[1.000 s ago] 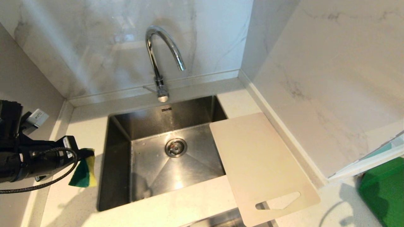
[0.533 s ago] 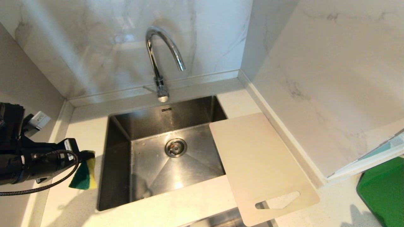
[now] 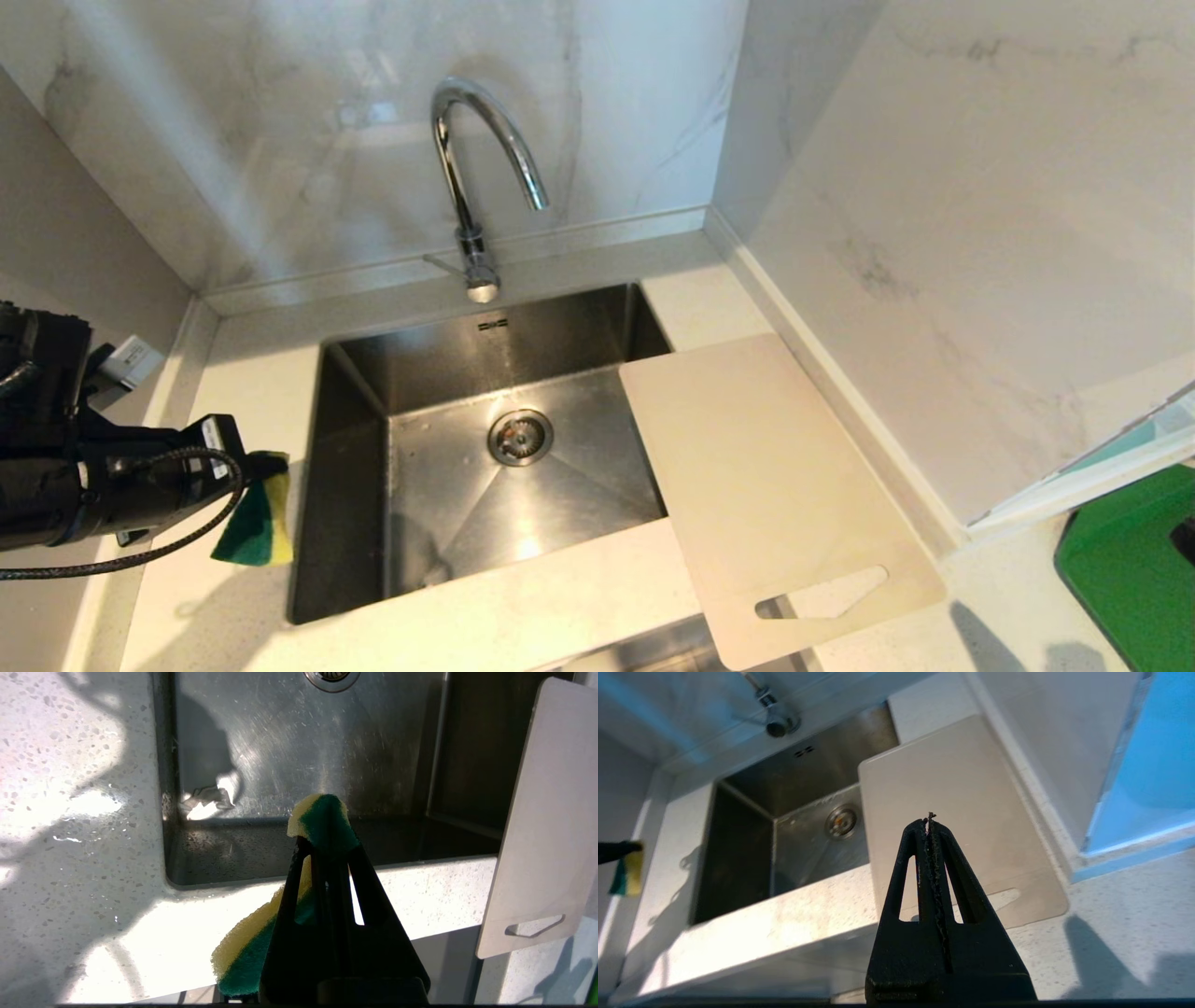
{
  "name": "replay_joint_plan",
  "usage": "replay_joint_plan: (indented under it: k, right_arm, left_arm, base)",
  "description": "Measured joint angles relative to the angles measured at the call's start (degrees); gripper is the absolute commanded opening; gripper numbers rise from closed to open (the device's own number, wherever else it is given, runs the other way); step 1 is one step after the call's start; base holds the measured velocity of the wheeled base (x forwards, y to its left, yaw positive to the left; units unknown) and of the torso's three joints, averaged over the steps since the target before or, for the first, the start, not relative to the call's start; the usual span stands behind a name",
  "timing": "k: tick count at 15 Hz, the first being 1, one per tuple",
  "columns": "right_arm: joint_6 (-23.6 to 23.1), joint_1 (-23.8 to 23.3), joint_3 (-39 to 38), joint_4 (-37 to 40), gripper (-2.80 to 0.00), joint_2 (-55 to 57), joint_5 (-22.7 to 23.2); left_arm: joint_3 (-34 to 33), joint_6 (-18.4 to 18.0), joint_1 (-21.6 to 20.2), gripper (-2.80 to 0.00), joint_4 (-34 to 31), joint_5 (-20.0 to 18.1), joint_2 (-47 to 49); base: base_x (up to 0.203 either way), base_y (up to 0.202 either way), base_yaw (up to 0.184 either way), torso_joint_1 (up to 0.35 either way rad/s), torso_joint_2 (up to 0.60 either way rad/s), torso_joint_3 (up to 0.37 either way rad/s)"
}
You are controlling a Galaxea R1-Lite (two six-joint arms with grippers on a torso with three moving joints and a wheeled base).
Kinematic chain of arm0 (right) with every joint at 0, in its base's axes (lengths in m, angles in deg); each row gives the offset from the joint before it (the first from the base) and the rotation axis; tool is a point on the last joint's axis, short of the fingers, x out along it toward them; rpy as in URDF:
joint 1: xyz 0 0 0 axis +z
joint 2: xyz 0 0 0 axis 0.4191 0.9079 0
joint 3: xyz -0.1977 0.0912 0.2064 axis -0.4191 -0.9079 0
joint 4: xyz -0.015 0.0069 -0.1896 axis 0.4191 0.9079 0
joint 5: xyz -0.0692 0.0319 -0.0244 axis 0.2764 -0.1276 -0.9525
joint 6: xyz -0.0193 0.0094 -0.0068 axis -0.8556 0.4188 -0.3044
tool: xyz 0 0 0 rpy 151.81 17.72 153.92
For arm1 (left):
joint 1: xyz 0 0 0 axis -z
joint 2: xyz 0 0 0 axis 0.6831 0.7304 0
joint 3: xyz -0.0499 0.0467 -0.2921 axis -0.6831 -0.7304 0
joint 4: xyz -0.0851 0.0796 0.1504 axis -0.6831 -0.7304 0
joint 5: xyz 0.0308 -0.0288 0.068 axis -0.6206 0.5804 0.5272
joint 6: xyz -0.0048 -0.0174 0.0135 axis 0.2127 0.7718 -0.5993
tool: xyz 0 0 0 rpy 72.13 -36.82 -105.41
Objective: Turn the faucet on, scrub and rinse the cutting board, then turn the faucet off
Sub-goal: Put down the cleaning cloth
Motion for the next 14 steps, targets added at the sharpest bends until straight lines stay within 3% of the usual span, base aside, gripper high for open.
replay_joint_plan:
  k: [2, 6, 9, 12, 14]
  right_arm:
    - [-0.95, 0.02, -0.56, 0.26, -2.8, 0.28, 2.96]
    - [-11.94, 0.11, -3.68, 4.44, -2.8, -0.11, 8.07]
    - [-14.79, 1.98, -4.54, 11.24, -2.8, -2.5, 11.91]
    - [-21.82, 5.44, -6.26, 21.95, -2.8, -7.67, 9.4]
    - [-24.86, 6.11, -10.06, 22.34, -2.8, -10.56, 1.15]
  left_arm:
    - [0.0, 0.09, 0.01, -2.8, 0.02, 0.0, 0.51]
    - [0.0, 0.17, 0.0, -2.8, 0.05, -0.01, 0.86]
    - [-0.08, 0.17, -0.06, -2.8, 0.05, 0.0, 0.89]
    - [-0.37, 0.17, -0.04, -2.8, 0.02, -0.01, 0.85]
    - [-0.57, 0.25, -0.02, -2.8, 0.05, 0.0, 0.75]
  base:
    - [0.0, 0.0, 0.0, 0.0, 0.0, 0.0]
    - [0.0, 0.0, 0.0, 0.0, 0.0, 0.0]
    - [0.0, 0.0, 0.0, 0.0, 0.0, 0.0]
    - [0.0, 0.0, 0.0, 0.0, 0.0, 0.0]
    - [0.0, 0.0, 0.0, 0.0, 0.0, 0.0]
